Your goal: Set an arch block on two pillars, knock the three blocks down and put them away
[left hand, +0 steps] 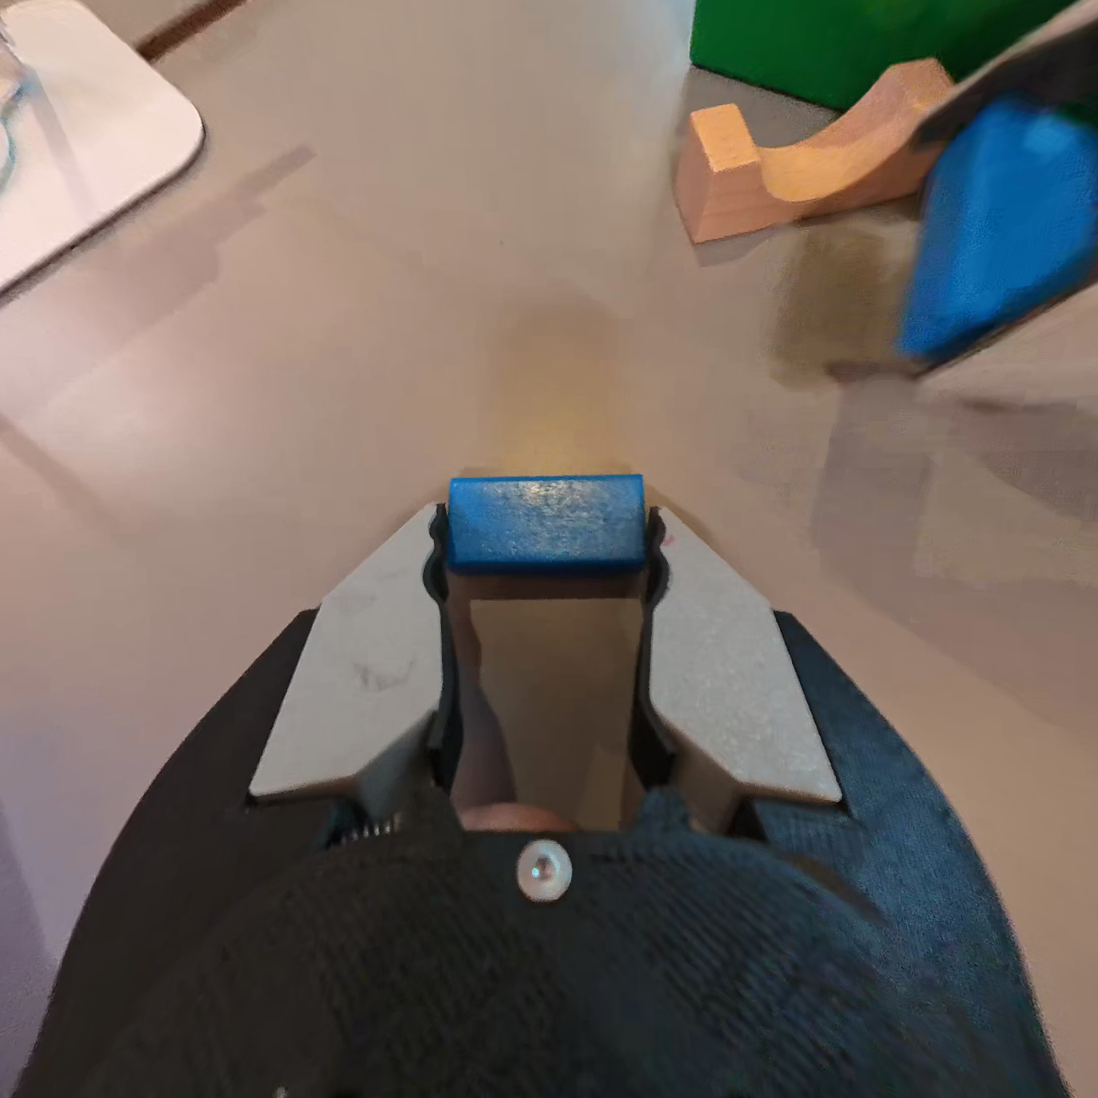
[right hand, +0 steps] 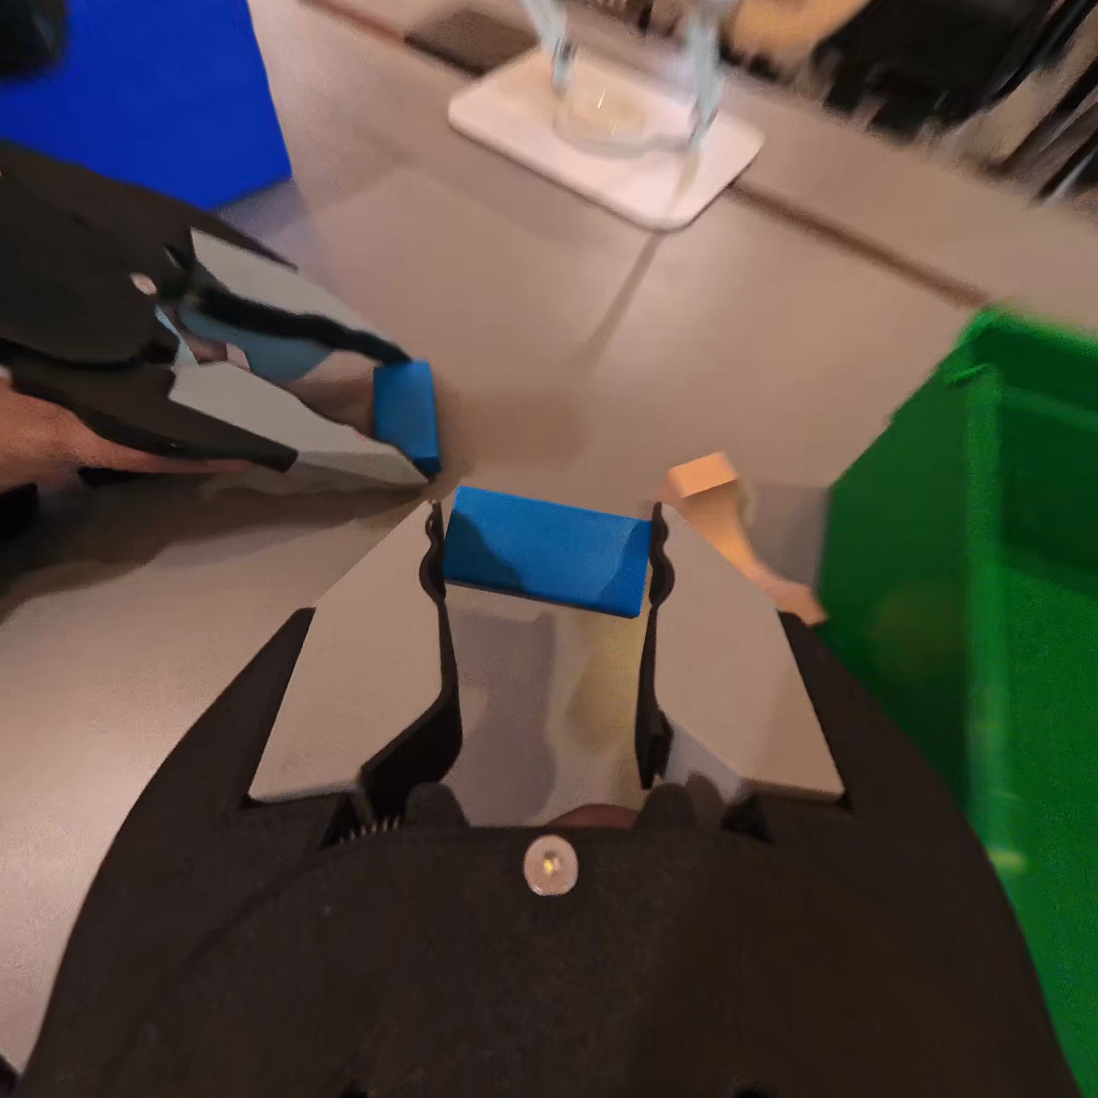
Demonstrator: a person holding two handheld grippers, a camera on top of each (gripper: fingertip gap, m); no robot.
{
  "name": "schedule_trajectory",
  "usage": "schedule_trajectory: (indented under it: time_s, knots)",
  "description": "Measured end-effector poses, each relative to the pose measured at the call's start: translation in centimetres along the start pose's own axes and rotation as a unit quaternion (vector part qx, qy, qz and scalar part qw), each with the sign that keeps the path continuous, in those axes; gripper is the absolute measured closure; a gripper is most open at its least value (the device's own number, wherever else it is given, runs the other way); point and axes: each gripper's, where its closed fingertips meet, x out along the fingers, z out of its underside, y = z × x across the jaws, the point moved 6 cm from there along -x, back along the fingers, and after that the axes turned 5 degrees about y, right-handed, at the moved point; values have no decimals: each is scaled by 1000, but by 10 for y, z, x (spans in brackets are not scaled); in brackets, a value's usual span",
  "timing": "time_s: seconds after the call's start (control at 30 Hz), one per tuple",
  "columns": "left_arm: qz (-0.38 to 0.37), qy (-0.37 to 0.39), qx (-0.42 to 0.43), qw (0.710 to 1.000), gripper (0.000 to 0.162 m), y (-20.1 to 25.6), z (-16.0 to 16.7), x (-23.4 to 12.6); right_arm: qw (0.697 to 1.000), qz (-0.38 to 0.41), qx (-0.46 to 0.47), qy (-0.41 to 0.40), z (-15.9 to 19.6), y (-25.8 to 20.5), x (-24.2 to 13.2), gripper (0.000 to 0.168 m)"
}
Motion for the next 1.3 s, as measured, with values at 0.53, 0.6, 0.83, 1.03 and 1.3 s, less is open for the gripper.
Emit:
schedule_trajectory:
  time_s: [0.53,0.6,0.83,1.03,1.3]
  knots:
    - [144,170,108,969,96,171,-210,17,978,179,95,-37,36,179,-128,102]
    - [131,137,111,976,86,172,-210,32,979,182,87,-21,31,176,-152,101]
    - [137,91,106,981,102,67,-161,25,985,154,71,20,45,160,-209,103]
    - [66,-45,7,997,107,50,-106,85,987,136,90,14,70,158,-208,103]
    - [76,-35,-42,996,138,55,-94,110,991,97,92,9,81,140,-192,103]
